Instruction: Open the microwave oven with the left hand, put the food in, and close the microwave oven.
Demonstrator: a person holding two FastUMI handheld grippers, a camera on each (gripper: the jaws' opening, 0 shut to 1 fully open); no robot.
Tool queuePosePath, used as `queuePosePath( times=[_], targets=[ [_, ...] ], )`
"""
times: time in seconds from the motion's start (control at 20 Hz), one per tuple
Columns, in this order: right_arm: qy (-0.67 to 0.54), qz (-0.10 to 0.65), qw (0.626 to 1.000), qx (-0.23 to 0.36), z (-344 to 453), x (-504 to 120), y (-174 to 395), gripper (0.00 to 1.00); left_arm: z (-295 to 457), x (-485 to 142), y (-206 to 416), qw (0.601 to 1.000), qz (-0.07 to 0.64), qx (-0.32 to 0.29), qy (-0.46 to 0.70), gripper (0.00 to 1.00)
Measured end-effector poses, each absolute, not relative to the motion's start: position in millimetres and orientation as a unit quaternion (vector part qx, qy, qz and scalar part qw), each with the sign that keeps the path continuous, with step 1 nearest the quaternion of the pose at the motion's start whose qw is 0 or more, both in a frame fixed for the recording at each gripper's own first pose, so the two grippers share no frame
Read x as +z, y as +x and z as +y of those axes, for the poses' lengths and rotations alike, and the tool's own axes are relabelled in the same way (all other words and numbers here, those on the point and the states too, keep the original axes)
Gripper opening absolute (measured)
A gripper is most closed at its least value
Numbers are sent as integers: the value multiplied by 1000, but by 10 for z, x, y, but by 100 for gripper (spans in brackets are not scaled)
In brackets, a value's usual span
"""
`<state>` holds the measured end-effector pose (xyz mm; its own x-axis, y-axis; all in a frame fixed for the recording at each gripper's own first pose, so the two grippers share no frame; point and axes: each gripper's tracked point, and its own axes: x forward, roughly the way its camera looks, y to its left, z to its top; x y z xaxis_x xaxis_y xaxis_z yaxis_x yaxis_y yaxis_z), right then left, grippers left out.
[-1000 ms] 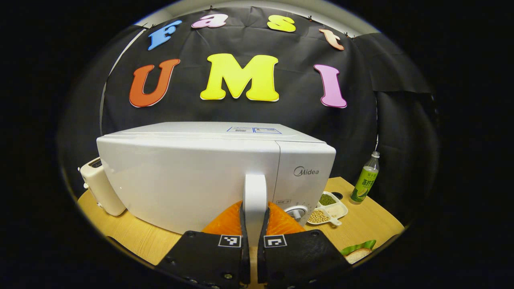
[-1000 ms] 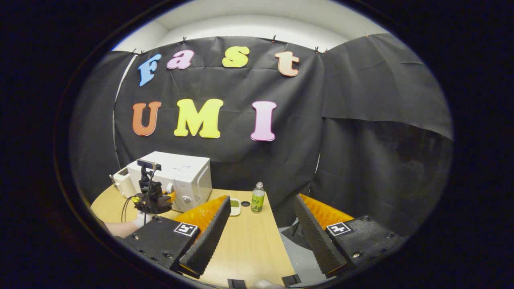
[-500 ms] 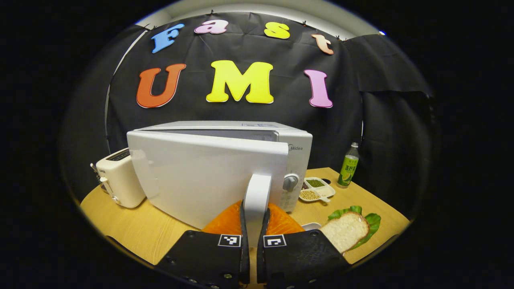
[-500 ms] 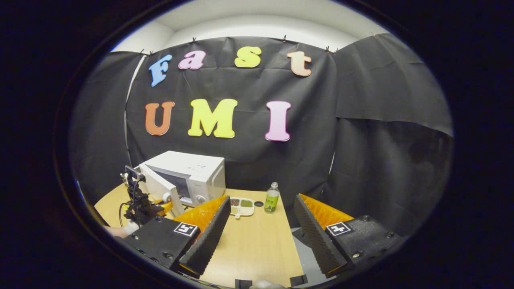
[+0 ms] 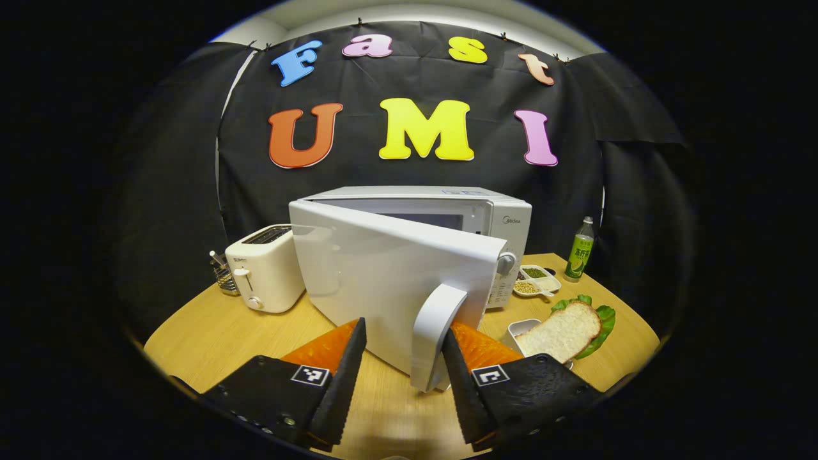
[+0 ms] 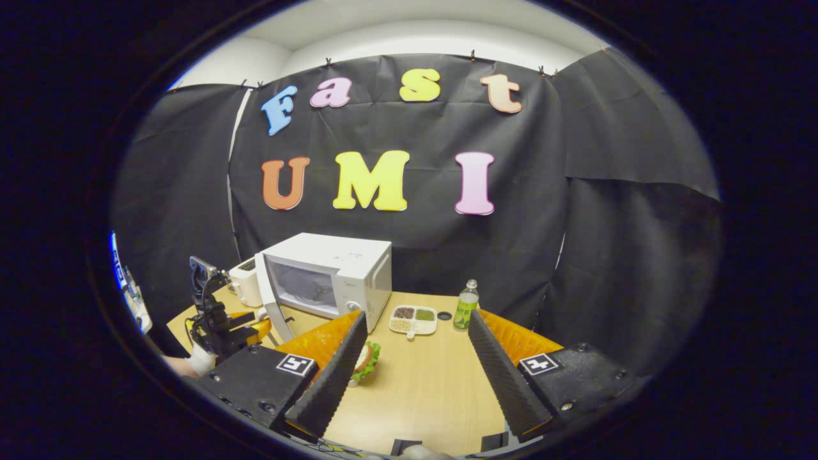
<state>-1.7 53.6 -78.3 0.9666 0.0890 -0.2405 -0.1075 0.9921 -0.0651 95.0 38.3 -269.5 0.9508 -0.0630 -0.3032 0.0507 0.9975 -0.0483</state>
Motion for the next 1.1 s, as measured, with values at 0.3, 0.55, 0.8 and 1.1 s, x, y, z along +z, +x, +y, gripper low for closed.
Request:
queuePosePath(
  times=[0.3, 0.55, 0.8, 1.1],
  targets=[
    [-23, 128, 990, 57, 564, -927, -220, 100, 808, -2648, 651, 987, 159, 14, -6, 89],
    [-22, 130, 989, 69, 679, -999, -281, 93, 1206, -2663, 379, 985, 167, 48, -6, 98],
    [-25, 138, 987, 83, 847, -1077, -275, 93, 1657, -2693, 162, 982, 171, 77, 6, 97],
    [-41, 149, 983, 100, 1021, -1183, -161, 93, 2296, -2770, -55, 975, 179, 130, 7, 95]
  ],
)
